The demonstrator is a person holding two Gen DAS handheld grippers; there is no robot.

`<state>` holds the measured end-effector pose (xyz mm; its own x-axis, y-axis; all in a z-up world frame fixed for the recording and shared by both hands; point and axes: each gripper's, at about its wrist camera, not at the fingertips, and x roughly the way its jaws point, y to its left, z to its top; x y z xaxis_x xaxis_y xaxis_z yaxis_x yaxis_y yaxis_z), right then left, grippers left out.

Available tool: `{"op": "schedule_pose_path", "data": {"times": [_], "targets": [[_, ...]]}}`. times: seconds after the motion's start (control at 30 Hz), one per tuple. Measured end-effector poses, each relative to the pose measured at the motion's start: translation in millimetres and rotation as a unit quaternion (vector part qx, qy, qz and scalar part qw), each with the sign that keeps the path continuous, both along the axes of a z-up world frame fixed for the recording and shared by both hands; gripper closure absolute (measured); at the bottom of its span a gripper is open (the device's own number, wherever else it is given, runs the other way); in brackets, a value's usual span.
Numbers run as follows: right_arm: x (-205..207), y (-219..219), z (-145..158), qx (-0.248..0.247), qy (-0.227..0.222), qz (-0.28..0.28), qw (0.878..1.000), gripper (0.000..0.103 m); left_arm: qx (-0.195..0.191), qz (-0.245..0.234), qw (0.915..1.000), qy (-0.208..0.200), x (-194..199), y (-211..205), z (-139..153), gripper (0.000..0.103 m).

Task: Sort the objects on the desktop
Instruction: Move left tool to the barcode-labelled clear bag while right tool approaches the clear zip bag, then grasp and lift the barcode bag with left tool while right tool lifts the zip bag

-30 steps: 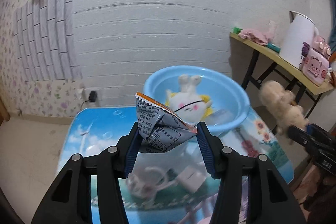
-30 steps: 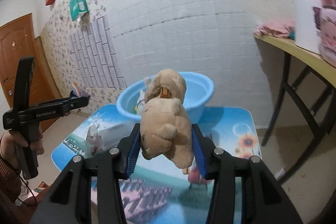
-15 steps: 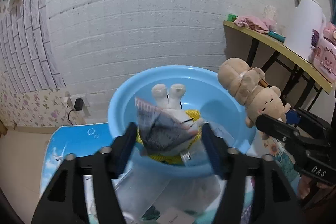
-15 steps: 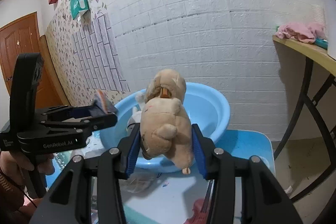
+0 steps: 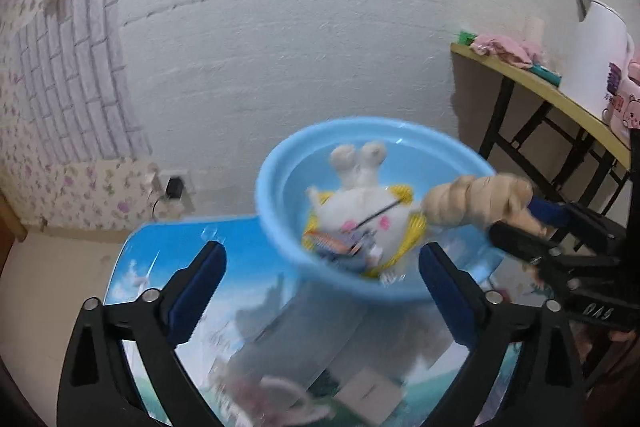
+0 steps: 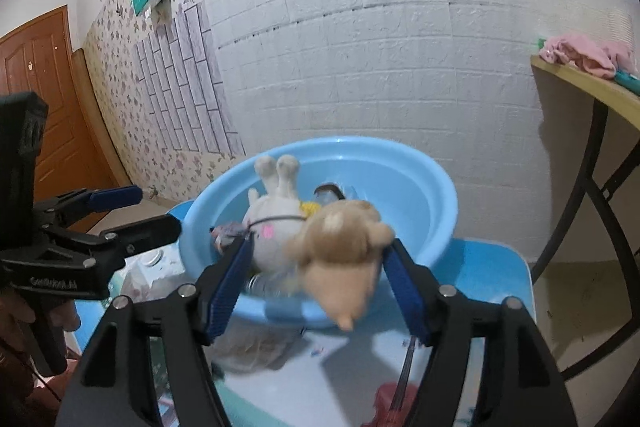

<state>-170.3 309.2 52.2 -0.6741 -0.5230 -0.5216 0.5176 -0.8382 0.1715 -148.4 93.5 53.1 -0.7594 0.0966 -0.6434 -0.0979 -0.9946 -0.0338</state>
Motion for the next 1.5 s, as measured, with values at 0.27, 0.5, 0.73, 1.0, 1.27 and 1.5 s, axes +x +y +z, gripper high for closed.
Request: {"op": "schedule_pose_path", "data": {"times": [0.27,0.5,0.73,1.0,1.27,1.5], "targets": [[23,10,-4,0.019,-0.037,-0.041,0.998,0.035,0.012,0.015,0.9996,-0.019,35,-37,-12,0.001],[46,-6,-16,0.032,-0.065,-0.053,0.996,0.035,0.024,0.024,0.9983,-0.048,64,-73,-34,0.000],[57,-32,-25,0.027,-0.102,-0.035,0.994,0.035,0.056,0.025,0.9949,-0.080,86,-81,-69,0.000],[60,-57,-31,0.063,-0.102,-0.032,0.992,0.029,0.077,0.009,0.9944,-0.072,84,-75,-82,0.000],[48,-68,-43,0.071,-0.104,-0.037,0.991,0.029,0.096,-0.023,0.9937,-0.054,69,-77,-81,0.003],[27,-73,-59,0.084,-0.117,-0.058,0.988,0.029,0.086,-0.056,0.9935,-0.049,71,-81,-84,0.061]]}}
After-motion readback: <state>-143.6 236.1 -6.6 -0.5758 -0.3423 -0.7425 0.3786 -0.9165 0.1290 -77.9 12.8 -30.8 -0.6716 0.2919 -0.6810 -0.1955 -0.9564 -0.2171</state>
